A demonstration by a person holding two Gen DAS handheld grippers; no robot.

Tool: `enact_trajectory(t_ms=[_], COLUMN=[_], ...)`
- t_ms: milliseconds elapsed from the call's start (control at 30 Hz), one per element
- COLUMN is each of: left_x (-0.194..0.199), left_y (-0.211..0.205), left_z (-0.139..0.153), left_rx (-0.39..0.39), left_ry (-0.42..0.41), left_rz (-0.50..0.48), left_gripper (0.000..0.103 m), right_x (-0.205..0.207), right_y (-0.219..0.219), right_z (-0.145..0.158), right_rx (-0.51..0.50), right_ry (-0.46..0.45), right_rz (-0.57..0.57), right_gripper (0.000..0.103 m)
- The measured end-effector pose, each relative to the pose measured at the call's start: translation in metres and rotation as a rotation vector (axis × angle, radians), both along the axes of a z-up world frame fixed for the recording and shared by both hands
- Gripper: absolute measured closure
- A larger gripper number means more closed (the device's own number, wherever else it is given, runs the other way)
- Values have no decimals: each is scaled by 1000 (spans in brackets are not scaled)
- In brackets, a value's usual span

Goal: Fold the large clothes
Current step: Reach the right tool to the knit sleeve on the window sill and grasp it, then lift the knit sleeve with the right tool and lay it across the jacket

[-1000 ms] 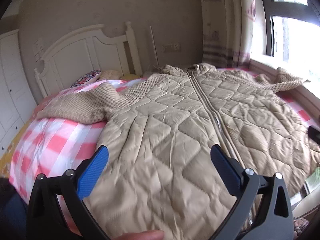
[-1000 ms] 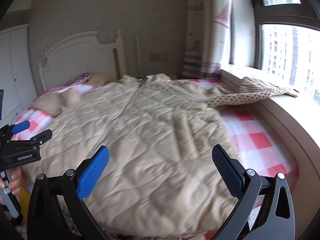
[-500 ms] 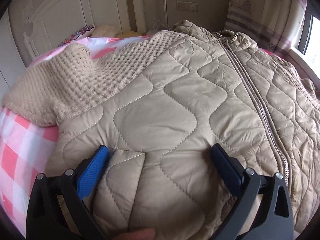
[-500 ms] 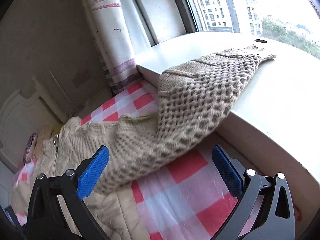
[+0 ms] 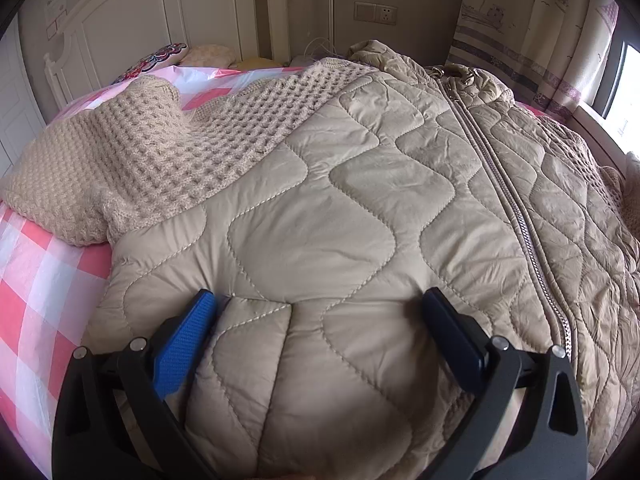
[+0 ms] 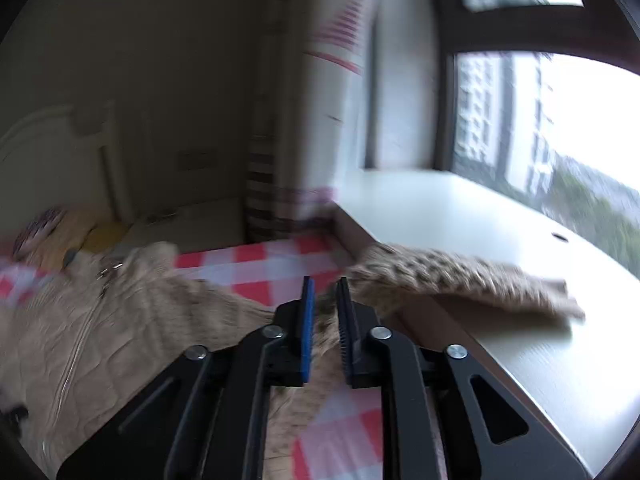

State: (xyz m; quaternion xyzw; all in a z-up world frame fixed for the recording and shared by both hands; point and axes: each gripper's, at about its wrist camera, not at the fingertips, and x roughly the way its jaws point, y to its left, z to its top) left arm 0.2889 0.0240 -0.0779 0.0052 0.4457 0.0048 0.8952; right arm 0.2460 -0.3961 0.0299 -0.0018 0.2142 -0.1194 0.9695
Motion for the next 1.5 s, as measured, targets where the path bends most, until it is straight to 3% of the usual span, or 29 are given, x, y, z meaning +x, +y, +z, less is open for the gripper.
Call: enact_trajectory(t_ms=[67,133,200,267,300,367,400,433,500,600,667,767,900,1033,1133,1200,1267,1367,1433,1500], left_x=[-1,0,0,-3,-2,-1,0,-1,-1,-1,-1,-1,-1,-1,-1,-1,-1,-1,-1,-1], left_y=[0,0,0,0,1,0,0,1,1,0,1,0,1,1,1,1,2,2,1,2], left_z=[0,0,0,0,0,0,0,0,0,0,0,0,0,0,0,0,0,0,0,0], left_rx=[-1,-1,-2,-7,-9,-9,-4,-2,0,1,0,2,0,0,2,0,1,1,4,5], left_ry=[0,-1,-1,-3,-3,-3,-2,-3,-4,-4,-4,-3,-4,-5,-5,-5,-5,-5,-4,-4], left_rz=[0,0,0,0,0,1,1,1,1,1,1,1,1,0,0,0,0,0,1,1], left_gripper=[2,2,2,2,2,2,2,2,2,2,2,2,2,2,2,2,2,2,2,2], right_x=[-4,-11,-19,-32,-35,-39,-41,-43,-43,-33,-23,-3,16,15,15,9,11,36,48,37], right_y=[72,134,169,174,168,133,111,87,32,-47,-88,-121,-142,-161,-161,-157,-150,-102,-36,50], right_z=[-4,-27,-53,-70,-72,-68,-62,-55,-42,-38,-45,-53,-58,-73,-59,-37,-5,45,66,58], right_rx=[-189,-292,-296,-239,-197,-54,33,112,270,607,813,1022,1048,1091,990,876,698,328,-36,-437], right_ry=[33,156,293,338,347,330,298,252,181,96,48,-29,-71,-87,-107,-162,-189,-144,-92,-49], right_rz=[192,379,501,529,500,410,352,278,121,-61,-177,-262,-403,-498,-468,-467,-429,-178,47,316], right_gripper=[92,92,92,89,80,48,16,5,5,5,5,5,8,53,80,83,83,83,83,83])
